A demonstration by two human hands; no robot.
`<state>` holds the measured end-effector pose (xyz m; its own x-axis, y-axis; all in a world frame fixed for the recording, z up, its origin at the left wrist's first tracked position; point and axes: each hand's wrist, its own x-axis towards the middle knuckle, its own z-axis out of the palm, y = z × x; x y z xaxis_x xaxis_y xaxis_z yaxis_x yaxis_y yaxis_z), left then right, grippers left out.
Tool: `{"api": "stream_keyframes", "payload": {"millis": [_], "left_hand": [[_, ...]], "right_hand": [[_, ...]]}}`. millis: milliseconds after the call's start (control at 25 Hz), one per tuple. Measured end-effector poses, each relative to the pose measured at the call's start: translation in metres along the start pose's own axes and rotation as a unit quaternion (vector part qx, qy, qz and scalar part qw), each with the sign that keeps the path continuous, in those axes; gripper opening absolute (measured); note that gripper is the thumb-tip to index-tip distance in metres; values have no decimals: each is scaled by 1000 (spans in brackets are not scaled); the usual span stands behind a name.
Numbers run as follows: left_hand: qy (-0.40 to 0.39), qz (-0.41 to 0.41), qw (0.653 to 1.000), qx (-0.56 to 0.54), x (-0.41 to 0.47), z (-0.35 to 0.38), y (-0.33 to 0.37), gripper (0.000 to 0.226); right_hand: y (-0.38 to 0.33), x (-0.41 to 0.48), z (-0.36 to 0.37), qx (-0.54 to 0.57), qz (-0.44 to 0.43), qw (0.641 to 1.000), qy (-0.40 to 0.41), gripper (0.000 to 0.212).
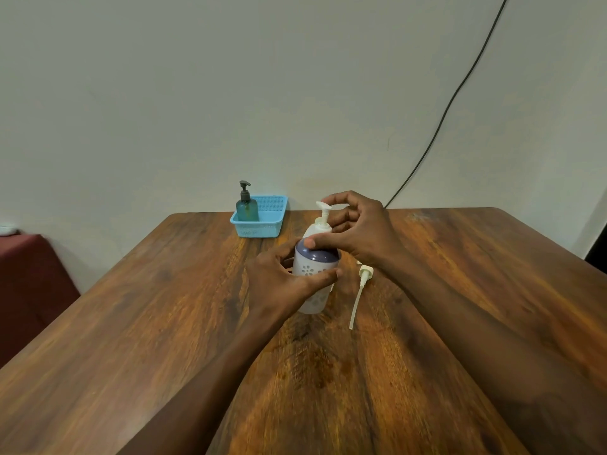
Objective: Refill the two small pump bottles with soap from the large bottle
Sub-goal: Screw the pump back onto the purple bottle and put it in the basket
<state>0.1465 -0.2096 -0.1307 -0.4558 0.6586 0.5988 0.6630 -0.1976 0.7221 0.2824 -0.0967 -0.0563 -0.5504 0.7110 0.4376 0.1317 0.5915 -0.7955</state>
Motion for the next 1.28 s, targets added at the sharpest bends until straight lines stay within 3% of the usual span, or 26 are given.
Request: {"api": "stream_keyframes", "payload": {"millis": [120, 240, 320, 520, 600, 640, 720, 800, 880, 960, 1040, 1200, 1280], "left_hand": [[-9, 3, 1000, -3, 0, 0, 1, 71], [3, -1, 1000, -7, 5, 0, -1, 71], [16, 1, 1000, 3, 8, -1, -3, 73], [18, 13, 1000, 9, 8, -4, 2, 69], [15, 21, 1000, 6, 8, -4, 2, 68], [16, 23, 1000, 2, 8, -4, 2, 68], [25, 21, 999, 2, 10, -4, 0, 71], [31, 17, 999, 12, 12, -7, -2, 72], [32, 14, 999, 21, 14, -10, -4, 74], [26, 21, 999, 18, 15, -11, -5, 76], [18, 28, 999, 17, 15, -9, -3, 76], [27, -2, 1000, 3, 25, -16, -8, 76], [34, -13, 999, -3, 30, -22, -12, 70]], "right_hand": [[3, 0, 5, -14, -3, 1000, -17, 73], [1, 5, -4, 151, 36, 982, -112, 76], [2, 7, -9, 227, 28, 964, -133, 74], [0, 6, -3, 63, -25, 998, -19, 96], [-3, 7, 2, 4, -27, 1000, -6, 94], [-5, 8, 5, 4, -21, 1000, -22, 89], [-7, 9, 2, 109, 4, 990, -92, 76], [-9, 10, -4, 197, 11, 970, -144, 77], [-10, 14, -4, 118, -9, 988, -102, 83], [-12, 19, 5, 1, -18, 1000, -6, 87], [-17, 21, 14, -27, -29, 999, 15, 82], [-23, 28, 7, 98, -11, 982, -164, 65], [-22, 32, 3, 112, -6, 978, -177, 64]]}}
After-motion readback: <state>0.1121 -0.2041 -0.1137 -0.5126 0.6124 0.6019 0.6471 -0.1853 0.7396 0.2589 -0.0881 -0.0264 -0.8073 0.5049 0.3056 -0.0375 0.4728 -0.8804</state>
